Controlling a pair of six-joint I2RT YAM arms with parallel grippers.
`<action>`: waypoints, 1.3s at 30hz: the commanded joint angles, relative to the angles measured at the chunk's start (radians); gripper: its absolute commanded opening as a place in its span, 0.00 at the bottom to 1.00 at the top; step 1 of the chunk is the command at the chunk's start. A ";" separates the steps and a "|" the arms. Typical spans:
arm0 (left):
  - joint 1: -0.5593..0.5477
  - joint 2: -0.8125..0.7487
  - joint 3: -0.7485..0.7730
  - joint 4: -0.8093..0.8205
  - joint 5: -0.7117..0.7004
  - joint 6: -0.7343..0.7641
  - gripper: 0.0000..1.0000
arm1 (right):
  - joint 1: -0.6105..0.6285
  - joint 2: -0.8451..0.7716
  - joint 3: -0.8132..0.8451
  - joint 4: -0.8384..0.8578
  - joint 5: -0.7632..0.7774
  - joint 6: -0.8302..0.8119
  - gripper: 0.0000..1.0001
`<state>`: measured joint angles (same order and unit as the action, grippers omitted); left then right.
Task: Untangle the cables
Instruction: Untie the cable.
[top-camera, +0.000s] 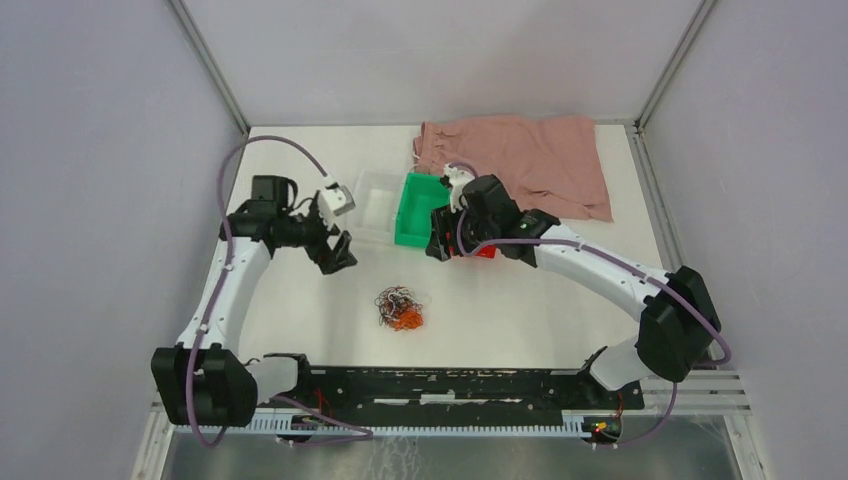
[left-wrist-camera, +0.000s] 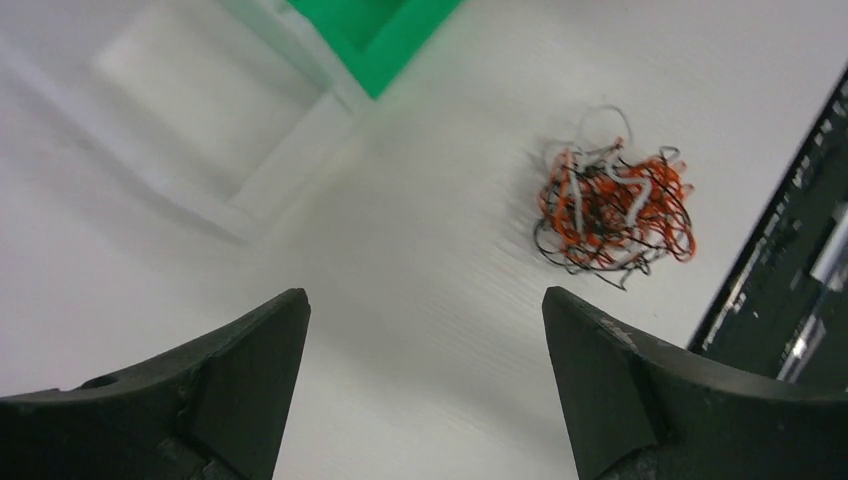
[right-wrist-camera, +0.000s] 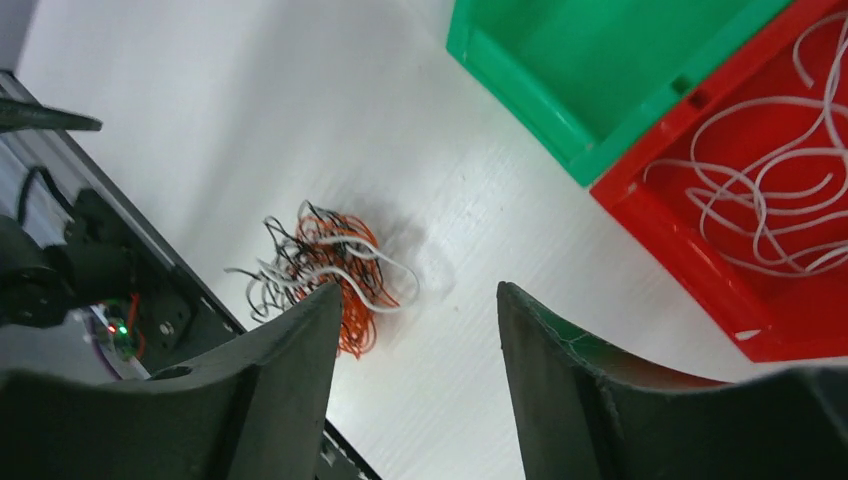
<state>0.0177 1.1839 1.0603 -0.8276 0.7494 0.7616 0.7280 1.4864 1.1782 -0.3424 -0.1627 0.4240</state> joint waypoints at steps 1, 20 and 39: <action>-0.172 0.009 -0.064 -0.108 0.014 0.159 0.92 | 0.001 -0.080 -0.073 0.064 0.001 -0.001 0.60; -0.437 0.234 -0.079 0.048 -0.010 0.011 0.72 | 0.001 -0.253 -0.153 -0.057 0.124 -0.014 0.63; -0.465 0.183 -0.029 0.031 -0.004 -0.020 0.06 | 0.001 -0.239 -0.166 0.004 0.069 0.036 0.47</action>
<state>-0.4446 1.4479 0.9661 -0.7818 0.7166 0.7704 0.7284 1.2594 1.0168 -0.4110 -0.0669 0.4370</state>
